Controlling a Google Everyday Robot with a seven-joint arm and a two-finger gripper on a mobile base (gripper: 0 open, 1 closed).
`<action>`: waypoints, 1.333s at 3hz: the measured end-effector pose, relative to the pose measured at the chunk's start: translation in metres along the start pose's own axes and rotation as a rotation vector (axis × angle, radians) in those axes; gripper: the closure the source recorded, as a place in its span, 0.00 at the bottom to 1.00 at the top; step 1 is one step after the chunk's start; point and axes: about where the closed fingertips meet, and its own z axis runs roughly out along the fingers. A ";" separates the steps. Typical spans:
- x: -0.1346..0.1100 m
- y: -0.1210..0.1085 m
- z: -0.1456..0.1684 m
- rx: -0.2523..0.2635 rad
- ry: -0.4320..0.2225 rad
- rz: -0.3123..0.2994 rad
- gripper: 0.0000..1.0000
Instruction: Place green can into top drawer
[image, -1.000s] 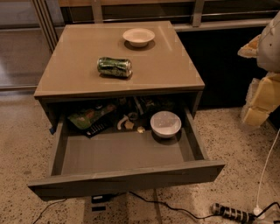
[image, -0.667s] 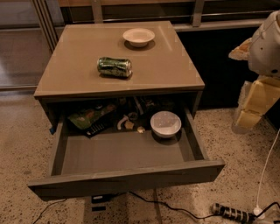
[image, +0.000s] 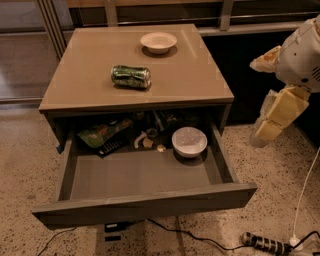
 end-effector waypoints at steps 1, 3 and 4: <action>0.000 0.000 0.000 0.000 0.000 0.000 0.00; -0.034 0.013 0.045 -0.094 -0.038 -0.087 0.00; -0.034 0.013 0.045 -0.094 -0.038 -0.087 0.00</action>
Offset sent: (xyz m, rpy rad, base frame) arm 0.0098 0.0177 -0.0182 0.0424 0.0233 0.0480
